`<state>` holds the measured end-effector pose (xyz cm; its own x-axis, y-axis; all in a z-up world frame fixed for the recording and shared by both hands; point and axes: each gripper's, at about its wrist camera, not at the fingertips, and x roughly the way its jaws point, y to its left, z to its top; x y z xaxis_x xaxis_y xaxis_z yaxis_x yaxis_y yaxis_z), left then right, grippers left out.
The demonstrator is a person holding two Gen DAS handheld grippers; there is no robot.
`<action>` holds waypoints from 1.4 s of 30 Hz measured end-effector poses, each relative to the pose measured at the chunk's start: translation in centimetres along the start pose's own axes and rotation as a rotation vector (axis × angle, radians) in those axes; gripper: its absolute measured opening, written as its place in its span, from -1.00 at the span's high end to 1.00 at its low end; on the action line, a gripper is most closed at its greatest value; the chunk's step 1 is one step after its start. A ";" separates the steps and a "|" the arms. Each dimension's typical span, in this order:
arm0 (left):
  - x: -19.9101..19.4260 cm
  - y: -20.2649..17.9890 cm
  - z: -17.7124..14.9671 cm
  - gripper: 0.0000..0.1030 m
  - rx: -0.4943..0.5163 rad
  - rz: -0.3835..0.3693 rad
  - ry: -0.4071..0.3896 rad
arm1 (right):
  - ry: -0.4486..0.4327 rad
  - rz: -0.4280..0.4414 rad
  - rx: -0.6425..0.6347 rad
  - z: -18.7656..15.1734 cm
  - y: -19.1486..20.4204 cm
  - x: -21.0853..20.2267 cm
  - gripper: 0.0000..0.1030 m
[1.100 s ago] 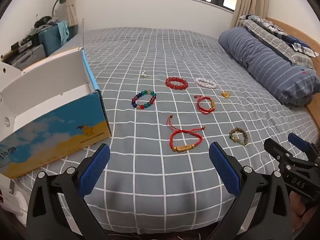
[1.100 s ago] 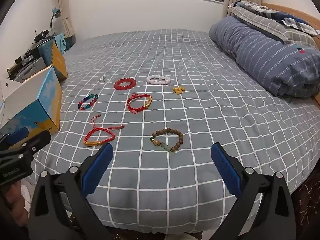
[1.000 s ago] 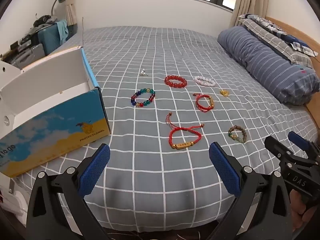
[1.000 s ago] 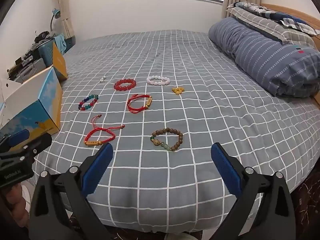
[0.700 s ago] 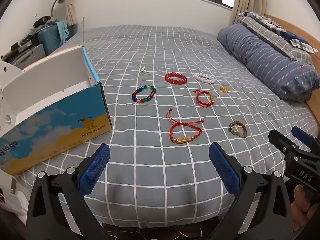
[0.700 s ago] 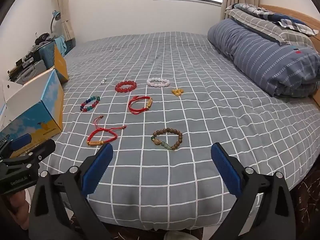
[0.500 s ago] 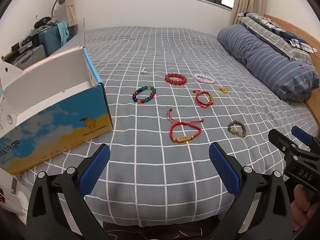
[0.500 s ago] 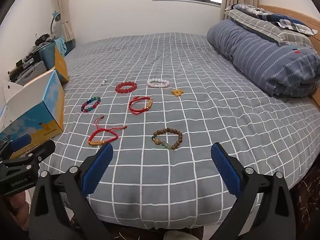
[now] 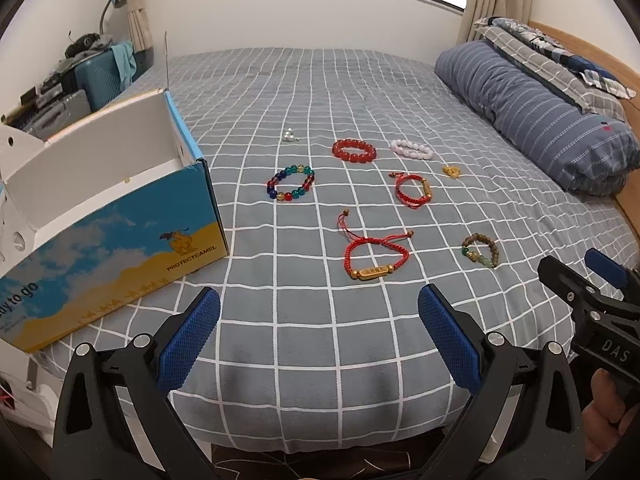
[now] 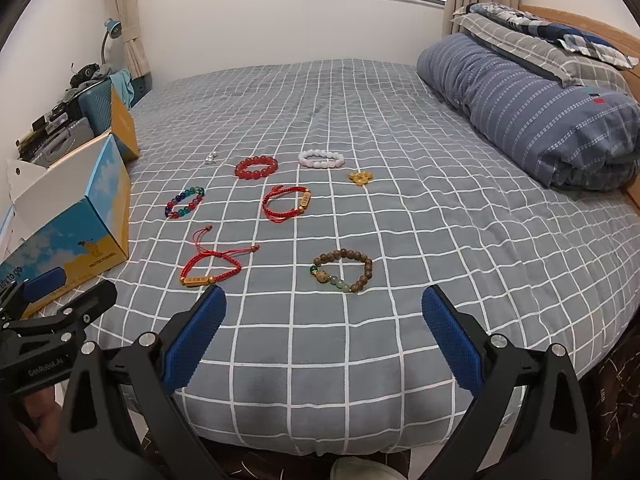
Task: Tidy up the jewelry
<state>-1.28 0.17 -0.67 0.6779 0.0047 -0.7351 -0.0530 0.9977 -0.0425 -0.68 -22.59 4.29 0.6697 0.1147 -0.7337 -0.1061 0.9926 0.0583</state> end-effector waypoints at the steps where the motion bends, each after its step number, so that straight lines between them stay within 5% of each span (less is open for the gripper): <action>1: 0.1 0.0 0.0 -0.89 0.002 0.000 0.004 | 0.003 0.002 0.003 0.0 -0.1 0.1 -0.83; 15: 0.3 -1.3 0.4 -0.89 0.040 -0.067 0.026 | -0.025 -0.015 0.040 -0.7 -1.3 -1.6 -0.83; 42: -0.1 -2.0 -0.3 -0.89 0.060 -0.041 0.022 | -0.031 -0.026 0.055 -1.2 -1.8 -1.7 -0.83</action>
<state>-1.47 -1.87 -0.68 0.6625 -0.0370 -0.7482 0.0192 0.9993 -0.0324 -2.48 -24.66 4.59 0.6940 0.0894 -0.7144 -0.0483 0.9958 0.0777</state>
